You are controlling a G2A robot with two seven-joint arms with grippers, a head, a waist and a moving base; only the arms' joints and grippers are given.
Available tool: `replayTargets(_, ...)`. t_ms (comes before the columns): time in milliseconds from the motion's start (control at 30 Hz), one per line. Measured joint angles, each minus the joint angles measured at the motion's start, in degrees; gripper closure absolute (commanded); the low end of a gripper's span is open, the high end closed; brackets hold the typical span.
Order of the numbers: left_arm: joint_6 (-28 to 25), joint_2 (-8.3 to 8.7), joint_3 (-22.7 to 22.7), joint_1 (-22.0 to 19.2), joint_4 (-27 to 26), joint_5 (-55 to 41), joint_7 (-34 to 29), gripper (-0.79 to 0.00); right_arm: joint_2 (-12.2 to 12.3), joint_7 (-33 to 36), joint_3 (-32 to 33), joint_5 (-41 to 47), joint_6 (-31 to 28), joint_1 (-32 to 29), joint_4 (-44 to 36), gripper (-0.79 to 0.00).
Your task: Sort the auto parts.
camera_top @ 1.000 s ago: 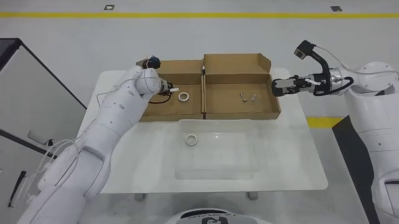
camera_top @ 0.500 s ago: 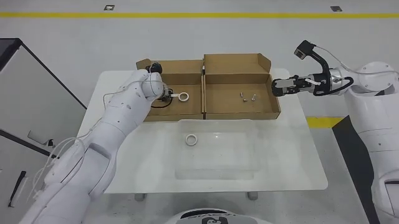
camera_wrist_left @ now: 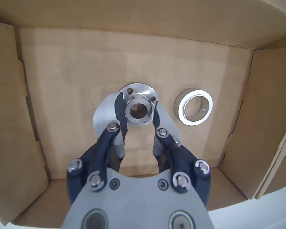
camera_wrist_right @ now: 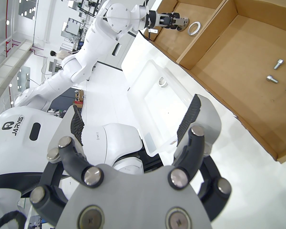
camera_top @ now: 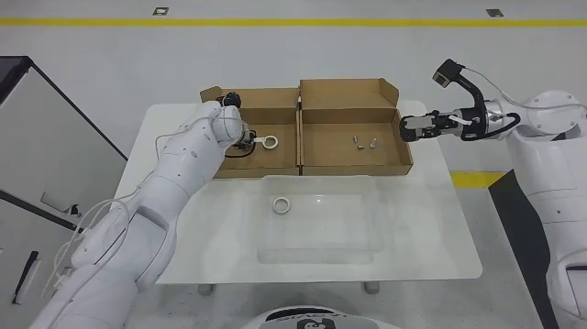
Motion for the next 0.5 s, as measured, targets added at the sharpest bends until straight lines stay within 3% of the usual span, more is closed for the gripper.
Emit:
replayTargets(267, -0.7, 0.81, -2.3, 0.1, -4.3, 0.9, 1.1, -0.785, 0.0, 0.0, 0.0, 0.0, 0.0, 0.0, 0.0, -0.785)
replayTargets(367, -1.4, 1.83, -4.0, 1.0, -9.0, 1.9, 1.2, -0.785, 0.0, 0.0, 0.0, 0.0, 0.0, 0.0, 0.0, -0.785)
replayTargets(500, -4.1, 4.23, -8.1, 4.4, -19.2, 3.5, -0.8, -0.785, 0.0, 0.0, 0.0, 0.0, 0.0, 0.0, 0.0, -0.785)
